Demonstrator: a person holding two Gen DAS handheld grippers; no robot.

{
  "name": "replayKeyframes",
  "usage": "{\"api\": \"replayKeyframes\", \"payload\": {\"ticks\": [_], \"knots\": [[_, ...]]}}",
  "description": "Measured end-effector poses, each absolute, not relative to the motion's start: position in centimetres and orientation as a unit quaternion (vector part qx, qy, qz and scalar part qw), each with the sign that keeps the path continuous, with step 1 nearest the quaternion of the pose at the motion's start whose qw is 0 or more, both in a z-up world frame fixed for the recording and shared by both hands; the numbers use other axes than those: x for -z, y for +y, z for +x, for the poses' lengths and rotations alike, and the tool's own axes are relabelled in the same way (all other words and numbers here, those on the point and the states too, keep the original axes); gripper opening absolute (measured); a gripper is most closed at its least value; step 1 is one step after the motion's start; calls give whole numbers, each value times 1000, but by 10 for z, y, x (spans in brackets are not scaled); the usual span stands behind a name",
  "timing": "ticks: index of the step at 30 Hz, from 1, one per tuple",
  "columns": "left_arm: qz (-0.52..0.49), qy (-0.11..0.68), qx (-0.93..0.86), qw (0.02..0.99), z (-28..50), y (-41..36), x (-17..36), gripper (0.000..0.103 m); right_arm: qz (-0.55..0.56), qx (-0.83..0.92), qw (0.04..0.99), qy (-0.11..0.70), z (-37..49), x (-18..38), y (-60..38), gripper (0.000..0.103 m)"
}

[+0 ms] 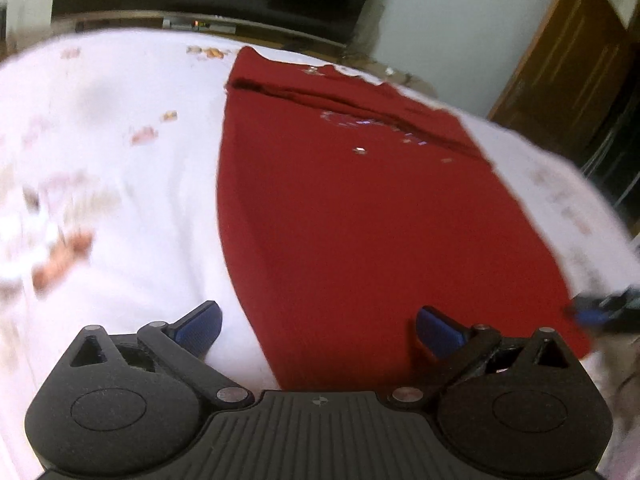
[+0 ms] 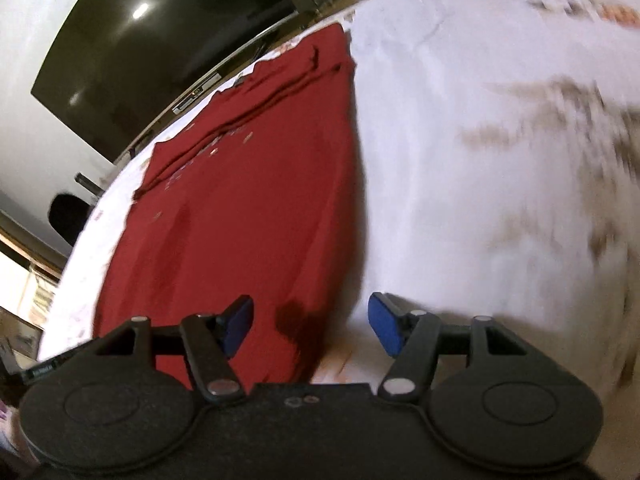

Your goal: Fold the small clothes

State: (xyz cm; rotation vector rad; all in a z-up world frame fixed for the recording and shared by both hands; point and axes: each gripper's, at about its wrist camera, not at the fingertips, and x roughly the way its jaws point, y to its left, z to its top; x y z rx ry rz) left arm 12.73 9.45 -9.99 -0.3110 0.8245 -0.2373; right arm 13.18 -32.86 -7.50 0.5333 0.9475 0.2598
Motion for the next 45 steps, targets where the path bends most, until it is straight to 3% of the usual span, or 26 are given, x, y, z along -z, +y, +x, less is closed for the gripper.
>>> {"api": "replayKeyframes", "payload": {"ticks": [4,9,17,19,20,21,22,24,25,33,39,45], "knots": [[-242,390,130,879,111,108,106,93,297,-128,835,446,112,79,-319,62],[-343,385,129,847,102,134,120,75,372,-122,814,429,100,90,-318,57],[-405,383,145,818,85,141,143,72,444,-113,789,409,97,105,-328,44],[-406,375,147,820,93,139,146,71,444,-116,788,409,105,108,-327,36],[-397,372,147,826,95,135,145,60,445,-118,787,411,109,110,-326,35],[-386,375,143,831,98,133,145,40,444,-122,785,413,115,111,-325,27],[-376,382,137,833,102,132,145,33,442,-124,785,415,115,111,-325,21],[-367,391,127,835,107,135,149,8,426,-125,790,424,125,110,-320,8],[-361,395,123,836,107,138,149,6,413,-122,797,425,128,108,-318,7],[-358,339,128,861,85,156,127,3,325,-156,863,353,112,45,-319,5],[-367,352,108,854,89,153,153,3,314,-110,845,419,120,98,-326,5],[-403,337,102,844,80,159,156,3,321,-115,848,406,124,89,-325,5]]}}
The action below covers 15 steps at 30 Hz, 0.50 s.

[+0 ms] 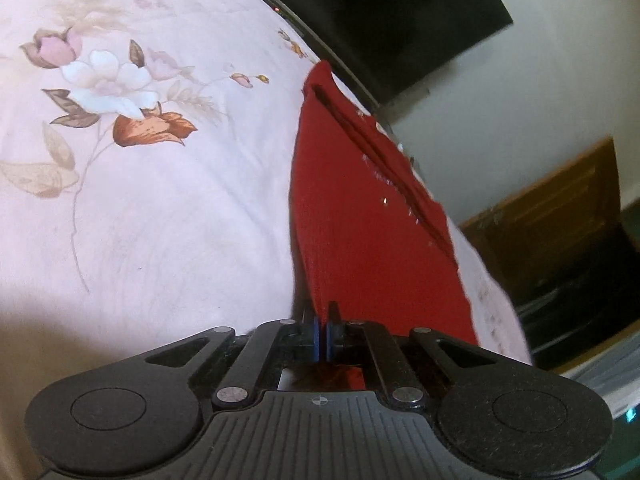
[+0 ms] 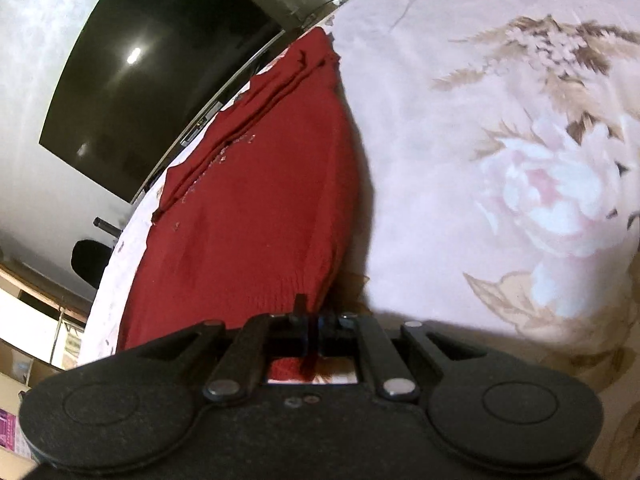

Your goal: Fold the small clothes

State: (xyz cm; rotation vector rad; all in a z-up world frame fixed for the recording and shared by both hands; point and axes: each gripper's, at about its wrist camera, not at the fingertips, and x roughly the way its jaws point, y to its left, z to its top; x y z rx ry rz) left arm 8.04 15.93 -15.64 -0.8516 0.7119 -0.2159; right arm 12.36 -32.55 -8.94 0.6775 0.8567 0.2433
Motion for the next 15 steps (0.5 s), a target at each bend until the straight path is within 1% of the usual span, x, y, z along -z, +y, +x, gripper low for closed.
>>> {"api": "replayKeyframes", "payload": {"ticks": [5,11,15], "knots": [[-445,295,107,839,86,162,140,3,300,-131,869,372,124,58,-326,5],[-436,244,129,857,124,166,98,3,264,-146,897,323,147,16,-320,5],[-423,227,138,866,159,168,77,3,248,-148,908,303,175,0,-320,5]]}}
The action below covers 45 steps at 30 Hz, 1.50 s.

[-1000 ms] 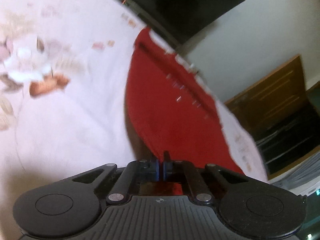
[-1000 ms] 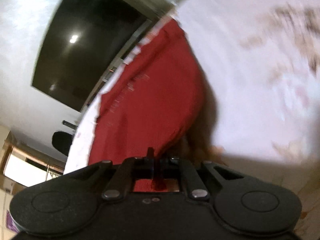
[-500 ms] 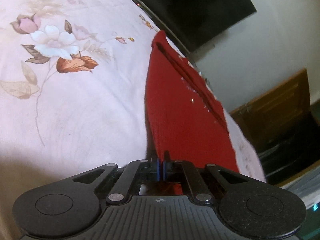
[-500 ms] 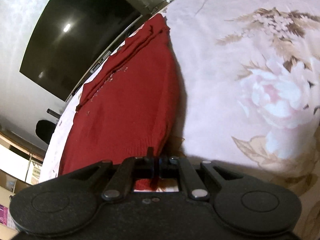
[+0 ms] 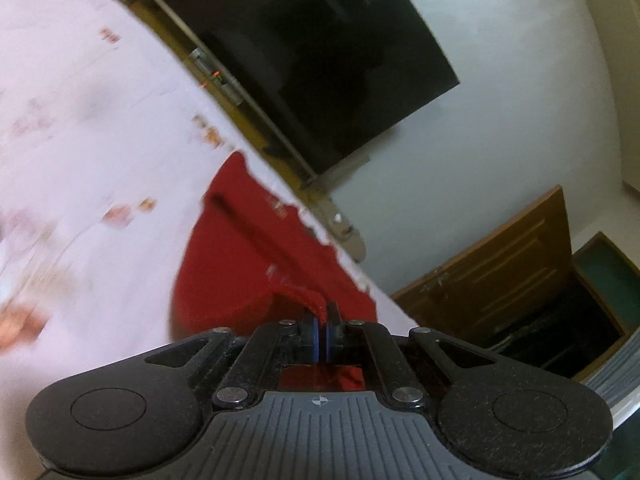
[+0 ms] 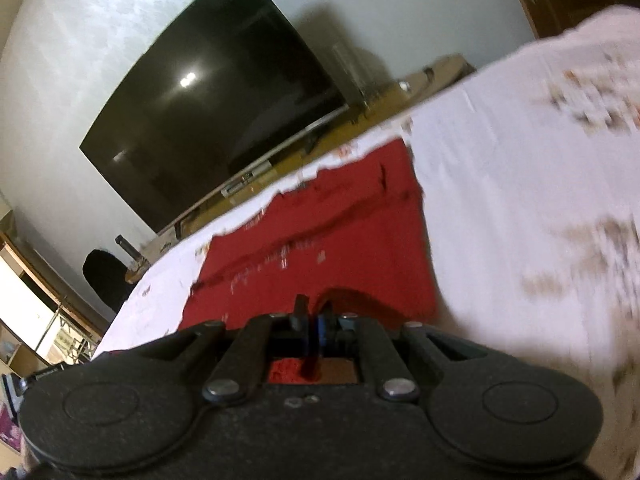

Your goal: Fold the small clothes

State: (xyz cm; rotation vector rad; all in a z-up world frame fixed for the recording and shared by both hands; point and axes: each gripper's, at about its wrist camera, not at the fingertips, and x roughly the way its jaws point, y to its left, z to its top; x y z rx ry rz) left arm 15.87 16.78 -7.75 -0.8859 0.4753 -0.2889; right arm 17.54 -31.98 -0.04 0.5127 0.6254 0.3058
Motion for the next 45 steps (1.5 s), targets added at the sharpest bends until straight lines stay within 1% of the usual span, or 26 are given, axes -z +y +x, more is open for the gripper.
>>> {"api": "replayKeyframes", "payload": {"ticks": [8,15,23,32,33,35,36,37,38,39,40,41,42,43,44,45], "knots": [[-384,206,144,888,245,159,35,3,224,-155,922,275,247,-27,-322,5],[-340,208,141,906,329,157,15,3,218,-162,924,270,329,-30,-325,5],[-320,231,128,910,408,148,36,3,223,-165,916,288,410,0,-332,5],[-298,273,97,910,475,137,85,3,243,-155,894,342,486,52,-334,5],[-293,279,89,910,480,136,91,3,244,-156,891,350,493,60,-333,6],[-285,280,63,914,485,135,101,3,244,-162,886,358,504,73,-331,13],[-286,279,52,915,485,136,106,4,246,-163,885,358,507,78,-332,18],[-288,273,42,917,483,137,109,9,251,-165,885,356,508,80,-333,21],[-289,264,32,919,479,138,111,41,257,-164,885,353,508,81,-335,24],[-290,247,19,924,473,140,112,85,265,-168,885,344,505,80,-338,35],[-288,227,8,930,469,141,112,93,270,-168,888,332,502,78,-340,55],[-289,209,6,934,464,143,112,93,271,-164,894,316,497,75,-343,65],[-297,209,17,932,464,146,112,92,270,-156,902,298,492,72,-346,77],[-297,215,21,930,466,146,113,88,269,-152,905,293,492,71,-347,70],[-285,224,24,932,469,144,112,78,267,-156,904,297,493,71,-349,63],[-268,236,30,934,473,141,111,69,259,-160,903,303,495,71,-348,54]]}}
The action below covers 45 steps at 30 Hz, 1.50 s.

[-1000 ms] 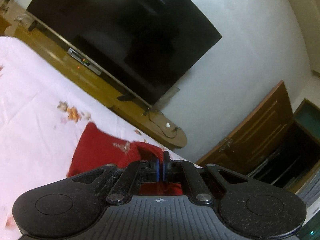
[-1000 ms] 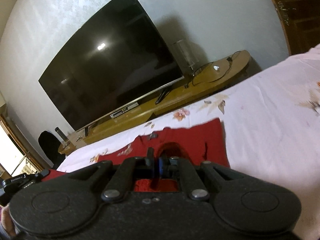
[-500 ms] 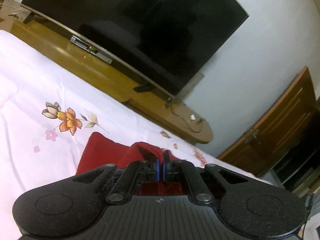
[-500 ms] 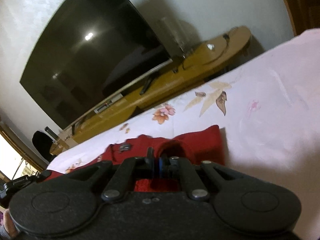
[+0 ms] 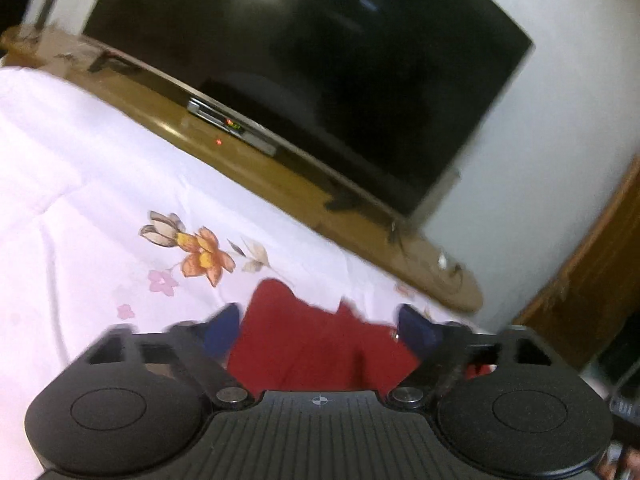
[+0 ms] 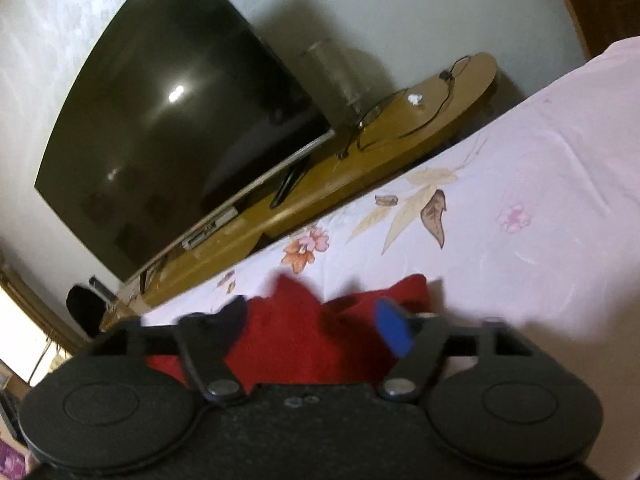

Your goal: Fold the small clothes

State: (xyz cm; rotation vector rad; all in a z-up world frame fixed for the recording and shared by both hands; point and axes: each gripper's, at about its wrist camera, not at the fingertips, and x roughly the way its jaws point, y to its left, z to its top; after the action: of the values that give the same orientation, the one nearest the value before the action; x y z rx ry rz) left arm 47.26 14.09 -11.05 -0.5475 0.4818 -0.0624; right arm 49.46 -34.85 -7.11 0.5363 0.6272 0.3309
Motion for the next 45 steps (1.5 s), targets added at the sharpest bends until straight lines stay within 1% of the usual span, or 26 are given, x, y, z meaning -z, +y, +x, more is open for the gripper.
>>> {"api": "replayKeyframes", "payload": {"ticks": [3,5,7,8,9,10,11,12,13,14,15,16,17,19,21,23,24,27,32,34,35,36,38,39,41,45], "knots": [[-208,263,47,941,484,128,104,63,217,-166,910,312,499,69,-341,50],[-165,295,48,940,494,119,103,60,181,-163,916,319,502,67,-333,50],[-123,317,53,939,501,109,104,49,138,-166,921,324,507,65,-321,50],[-98,326,54,939,504,103,104,37,111,-170,921,331,511,65,-314,50],[-76,328,53,940,504,97,104,24,81,-170,920,344,516,67,-306,47],[-64,324,54,942,504,93,103,16,51,-169,918,356,518,70,-298,41],[-54,316,45,946,502,89,102,7,18,-167,916,363,520,74,-290,38],[-46,305,35,951,499,84,100,6,-10,-166,916,364,519,77,-282,33],[-41,295,30,954,498,81,99,6,-29,-165,919,358,517,78,-277,25],[-34,283,24,958,494,79,97,5,-42,-161,922,350,515,78,-275,22],[-33,266,18,963,490,79,94,5,-46,-154,927,339,512,76,-274,19],[-37,251,15,967,486,80,91,5,-48,-146,932,327,509,74,-273,13],[-41,236,9,971,483,82,87,5,-52,-138,938,313,505,72,-273,11],[-49,214,5,976,482,85,81,5,-49,-133,946,290,498,66,-275,10],[-49,209,2,977,486,87,79,5,-50,-126,953,271,495,62,-276,8],[-42,223,-3,974,494,85,82,5,-48,-114,957,264,501,60,-278,8],[-41,245,-9,969,501,86,88,5,-44,-109,956,267,506,62,-281,8],[-39,298,-17,954,518,85,98,5,-51,-91,947,304,519,84,-284,8],[-24,314,-18,949,526,80,99,5,-56,-94,944,311,522,93,-283,9],[-39,315,-13,948,525,85,96,9,-58,-95,943,313,522,93,-283,11],[-55,311,-11,949,520,89,94,20,-59,-95,942,315,521,91,-283,14],[-73,297,-19,952,512,95,89,40,-56,-91,944,311,518,85,-284,23],[-80,249,-31,965,492,96,75,59,-40,-100,951,288,508,71,-286,25],[-78,229,-15,970,483,90,69,59,-33,-114,952,283,503,63,-284,25],[-59,220,46,973,476,66,62,59,-30,-153,946,283,497,54,-271,26],[33,231,148,961,478,2,65,59,-74,-239,914,319,498,62,-216,26]]}}
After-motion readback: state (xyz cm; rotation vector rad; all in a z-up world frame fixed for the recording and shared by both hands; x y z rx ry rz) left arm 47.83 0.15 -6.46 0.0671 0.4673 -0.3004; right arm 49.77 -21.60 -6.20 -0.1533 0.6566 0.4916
